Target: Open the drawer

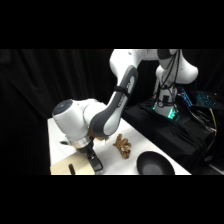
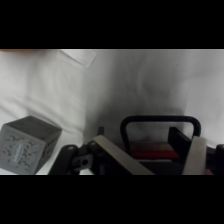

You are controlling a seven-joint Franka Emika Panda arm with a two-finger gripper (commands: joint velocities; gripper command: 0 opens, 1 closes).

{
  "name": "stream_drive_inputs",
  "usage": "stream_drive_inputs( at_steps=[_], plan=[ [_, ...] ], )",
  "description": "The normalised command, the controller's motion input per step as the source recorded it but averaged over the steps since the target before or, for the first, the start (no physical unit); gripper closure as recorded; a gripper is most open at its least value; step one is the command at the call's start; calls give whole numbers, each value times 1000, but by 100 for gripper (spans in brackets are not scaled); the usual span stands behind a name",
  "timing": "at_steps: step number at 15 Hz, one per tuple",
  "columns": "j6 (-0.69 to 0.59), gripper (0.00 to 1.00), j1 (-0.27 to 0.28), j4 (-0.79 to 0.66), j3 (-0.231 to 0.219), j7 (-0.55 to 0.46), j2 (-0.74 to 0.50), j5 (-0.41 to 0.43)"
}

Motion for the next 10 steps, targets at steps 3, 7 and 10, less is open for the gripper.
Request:
stream_drive_inputs(
  at_steps=[3, 7, 10],
  plan=[
    [-17, 0, -26, 2, 6, -117, -11, 111],
    [10, 0, -21, -43, 6, -112, -39, 105],
    [38, 0, -25, -83, 6, -114, -61, 103]
  ],
)
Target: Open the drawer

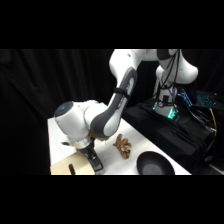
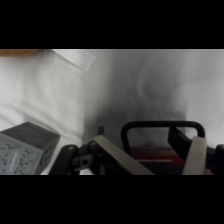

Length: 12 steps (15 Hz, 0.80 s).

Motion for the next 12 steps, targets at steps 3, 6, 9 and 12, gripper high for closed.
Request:
stream_drive_inputs(
  at_steps=[3, 6, 9, 12],
  plan=[
    [54, 0, -29, -108, 6, -118, -73, 105],
    [69, 0, -30, -131, 4, -117, -89, 105],
    [86, 0, -28, -162, 2, -113, -114, 102],
    [103, 0, -29, -197, -1, -110, -144, 100]
  ],
)
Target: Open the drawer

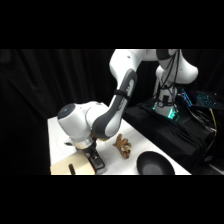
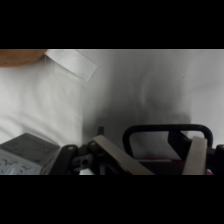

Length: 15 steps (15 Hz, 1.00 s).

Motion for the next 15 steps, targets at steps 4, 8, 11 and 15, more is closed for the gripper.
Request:
stream_drive_inputs(
  at_steps=[4, 8, 11, 15],
  plan=[
    [129, 0, -31, -248, -3, -103, -185, 97],
    [148, 0, -31, -292, -7, -94, -224, 96],
    [151, 0, -34, -313, -10, -91, -245, 97],
    [152, 0, -38, -338, -12, -93, -265, 99]
  ],
)
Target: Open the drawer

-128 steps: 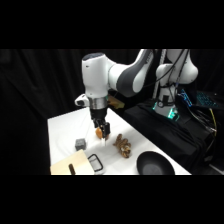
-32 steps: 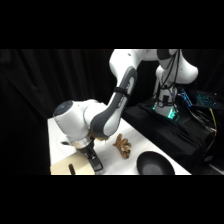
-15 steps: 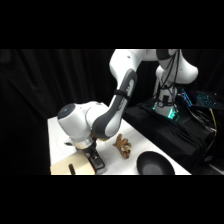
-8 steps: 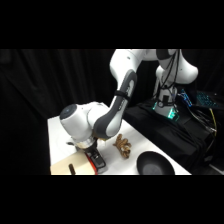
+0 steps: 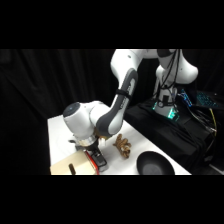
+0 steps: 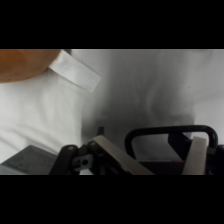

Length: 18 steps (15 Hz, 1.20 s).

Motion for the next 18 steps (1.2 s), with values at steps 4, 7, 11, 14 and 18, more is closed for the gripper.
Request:
stream_drive_inputs(
  at_steps=[4, 7, 11, 14, 18],
  plan=[
    [152, 0, -39, -361, -16, -99, -282, 99],
    [139, 0, -37, -358, -17, -103, -281, 102],
    [139, 0, -34, -354, -17, -109, -274, 104],
    [149, 0, -32, -364, -15, -113, -274, 107],
    [152, 0, -31, -374, -15, -115, -271, 112]
  ],
)
